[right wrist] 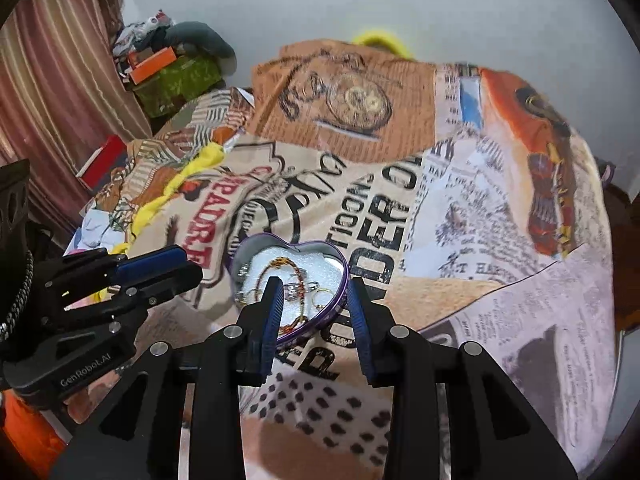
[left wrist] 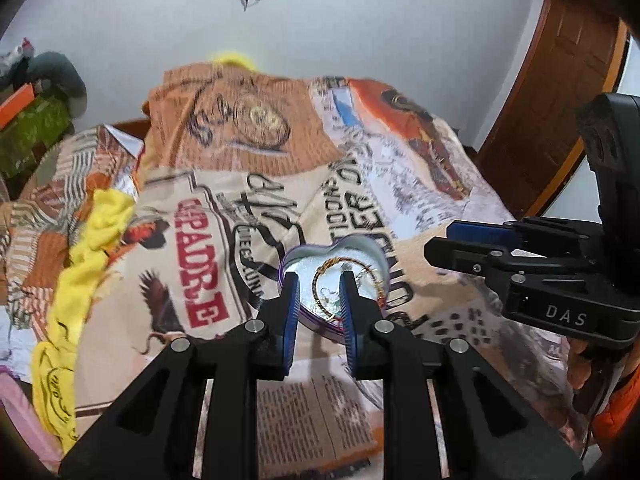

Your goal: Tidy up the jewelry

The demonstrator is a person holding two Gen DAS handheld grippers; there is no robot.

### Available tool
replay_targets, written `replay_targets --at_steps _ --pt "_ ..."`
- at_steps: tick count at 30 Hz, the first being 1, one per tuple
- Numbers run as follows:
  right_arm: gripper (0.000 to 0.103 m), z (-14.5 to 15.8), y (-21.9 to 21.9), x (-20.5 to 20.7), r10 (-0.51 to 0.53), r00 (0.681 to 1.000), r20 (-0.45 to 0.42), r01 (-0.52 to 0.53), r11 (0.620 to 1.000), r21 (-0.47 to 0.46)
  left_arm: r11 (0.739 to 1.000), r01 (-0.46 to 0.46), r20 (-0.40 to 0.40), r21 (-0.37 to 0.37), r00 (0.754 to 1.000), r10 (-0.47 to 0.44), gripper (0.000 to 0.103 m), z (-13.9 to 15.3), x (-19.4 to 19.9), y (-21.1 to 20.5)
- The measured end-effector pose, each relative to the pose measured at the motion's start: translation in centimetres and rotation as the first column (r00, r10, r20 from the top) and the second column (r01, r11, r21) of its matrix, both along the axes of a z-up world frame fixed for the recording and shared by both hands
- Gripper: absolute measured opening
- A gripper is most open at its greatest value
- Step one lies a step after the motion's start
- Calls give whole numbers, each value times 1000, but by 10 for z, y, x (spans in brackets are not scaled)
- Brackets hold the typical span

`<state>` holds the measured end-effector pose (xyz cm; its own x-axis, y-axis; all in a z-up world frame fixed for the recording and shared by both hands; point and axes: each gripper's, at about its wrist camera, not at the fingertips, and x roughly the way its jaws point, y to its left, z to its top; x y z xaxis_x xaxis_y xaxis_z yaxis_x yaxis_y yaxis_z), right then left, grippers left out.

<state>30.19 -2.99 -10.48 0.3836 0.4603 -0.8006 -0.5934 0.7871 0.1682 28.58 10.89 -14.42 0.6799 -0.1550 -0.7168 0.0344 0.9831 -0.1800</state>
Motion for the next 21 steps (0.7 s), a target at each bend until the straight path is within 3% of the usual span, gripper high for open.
replay_targets --at_steps 7,9,10,11,15,19,21 --pt "30 65 -17 -48 -20 985 174 12 999 49 999 -5 159 54 987 -4 19 66 -52 -11" --pt "30 88 -26 -68 -36 971 236 16 996 89 998 -7 228 62 974 -7 23 90 -75 -15" --pt "30 100 -31 -79 -45 962 270 16 994 109 998 -9 257 60 966 -7 32 98 -83 -16" --pt "30 110 -35 -88 -52 952 300 15 992 123 998 -15 298 53 955 -1 37 109 -96 -16" --pt "31 147 -54 -133 -89 903 421 5 980 198 998 -30 416 50 909 6 39 141 -142 -21" --pt "47 166 -70 -177 -150 845 513 14 966 259 993 -69 519 91 855 12 53 161 -182 -32" --pt "49 170 -73 -193 -171 819 548 21 963 270 989 -102 570 107 821 23 63 168 -203 -39"
